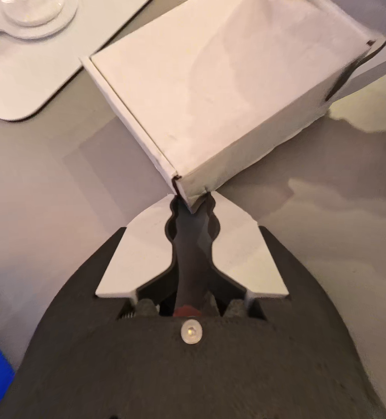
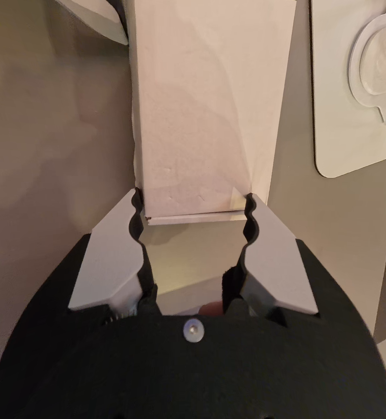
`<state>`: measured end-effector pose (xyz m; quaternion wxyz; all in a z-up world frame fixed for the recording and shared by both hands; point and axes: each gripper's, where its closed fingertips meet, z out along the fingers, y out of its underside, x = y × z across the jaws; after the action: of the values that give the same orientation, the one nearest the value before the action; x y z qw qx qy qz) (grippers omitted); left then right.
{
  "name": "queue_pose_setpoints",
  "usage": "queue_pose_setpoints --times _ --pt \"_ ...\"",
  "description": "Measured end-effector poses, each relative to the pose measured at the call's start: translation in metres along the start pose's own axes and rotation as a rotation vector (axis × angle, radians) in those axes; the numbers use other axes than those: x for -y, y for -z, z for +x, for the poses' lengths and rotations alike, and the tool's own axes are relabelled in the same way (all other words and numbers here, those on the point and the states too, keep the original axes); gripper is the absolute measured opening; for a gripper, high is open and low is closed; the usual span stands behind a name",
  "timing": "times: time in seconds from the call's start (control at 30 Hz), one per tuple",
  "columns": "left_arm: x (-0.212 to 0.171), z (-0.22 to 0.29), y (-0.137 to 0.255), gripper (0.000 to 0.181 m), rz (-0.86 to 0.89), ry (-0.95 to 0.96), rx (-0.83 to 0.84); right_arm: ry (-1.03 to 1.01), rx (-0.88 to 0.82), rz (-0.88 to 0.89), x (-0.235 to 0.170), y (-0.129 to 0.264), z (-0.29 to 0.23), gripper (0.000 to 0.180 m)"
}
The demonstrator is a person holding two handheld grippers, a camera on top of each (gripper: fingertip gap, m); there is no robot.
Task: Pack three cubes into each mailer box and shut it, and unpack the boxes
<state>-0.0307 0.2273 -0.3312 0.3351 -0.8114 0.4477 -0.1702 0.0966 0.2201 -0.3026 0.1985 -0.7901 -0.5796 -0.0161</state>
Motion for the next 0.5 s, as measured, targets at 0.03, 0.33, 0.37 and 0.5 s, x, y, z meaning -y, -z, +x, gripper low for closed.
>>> queue_pose_setpoints --times 0.03,0.33,0.37,0.5 --pt "0.000 -0.001 0.000 0.023 -0.002 -0.019 0.028 0.001 -0.004 0.001 0.000 0.000 0.000 0.090" --pt "0.012 0.003 0.002 0.049 0.071 0.076 -0.047 0.026 -0.015 0.004 -0.002 -0.003 -0.004 0.103" --pt "0.011 0.004 -0.002 0.047 0.043 0.063 -0.038 0.048 -0.046 -0.016 -0.003 -0.004 -0.002 0.099" --pt "0.012 -0.003 -0.007 0.041 0.026 0.014 0.028 0.063 -0.076 -0.044 -0.003 -0.005 0.003 0.092"
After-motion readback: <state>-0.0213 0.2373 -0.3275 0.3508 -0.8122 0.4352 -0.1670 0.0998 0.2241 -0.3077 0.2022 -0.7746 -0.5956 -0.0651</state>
